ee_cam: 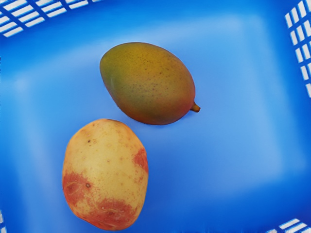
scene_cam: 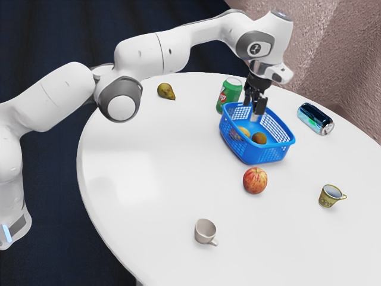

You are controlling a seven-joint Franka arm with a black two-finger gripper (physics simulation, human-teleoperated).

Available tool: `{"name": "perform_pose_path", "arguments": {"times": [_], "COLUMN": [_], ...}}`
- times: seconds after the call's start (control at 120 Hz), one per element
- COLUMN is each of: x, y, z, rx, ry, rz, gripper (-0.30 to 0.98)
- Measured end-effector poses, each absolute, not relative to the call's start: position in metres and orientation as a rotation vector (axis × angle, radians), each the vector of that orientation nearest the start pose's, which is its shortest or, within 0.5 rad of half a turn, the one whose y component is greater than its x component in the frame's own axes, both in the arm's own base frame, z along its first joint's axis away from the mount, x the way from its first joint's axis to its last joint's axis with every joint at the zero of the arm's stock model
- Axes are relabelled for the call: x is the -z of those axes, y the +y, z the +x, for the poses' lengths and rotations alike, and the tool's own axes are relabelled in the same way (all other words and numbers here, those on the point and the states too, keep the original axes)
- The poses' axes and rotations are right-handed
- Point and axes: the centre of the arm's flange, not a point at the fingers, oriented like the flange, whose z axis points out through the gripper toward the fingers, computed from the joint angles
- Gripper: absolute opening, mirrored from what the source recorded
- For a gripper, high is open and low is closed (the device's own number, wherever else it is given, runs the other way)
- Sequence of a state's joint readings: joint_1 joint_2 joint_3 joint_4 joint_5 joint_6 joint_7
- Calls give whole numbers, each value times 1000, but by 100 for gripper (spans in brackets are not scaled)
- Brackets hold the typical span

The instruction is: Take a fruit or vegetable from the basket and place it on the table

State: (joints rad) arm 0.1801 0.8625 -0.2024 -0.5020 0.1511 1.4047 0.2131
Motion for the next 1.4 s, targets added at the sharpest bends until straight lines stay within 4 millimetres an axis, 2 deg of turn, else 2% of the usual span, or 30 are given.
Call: {"name": "perform_pose_path", "arguments": {"times": [0.175, 0.325, 0.525, 0.792, 1.0, 1.4], "x": [-521, -492, -496, -486, -455, -435], "y": [90, 109, 123, 121, 120, 124], "z": [741, 746, 749, 761, 768, 771], "rx": [31, -24, 57, 159, 132, 114], "ry": [325, 370, 416, 488, 532, 573], "rz": [-3125, -3131, -3125, -3106, -3127, -3144], "gripper": [69, 69, 69, 69, 69, 69]}}
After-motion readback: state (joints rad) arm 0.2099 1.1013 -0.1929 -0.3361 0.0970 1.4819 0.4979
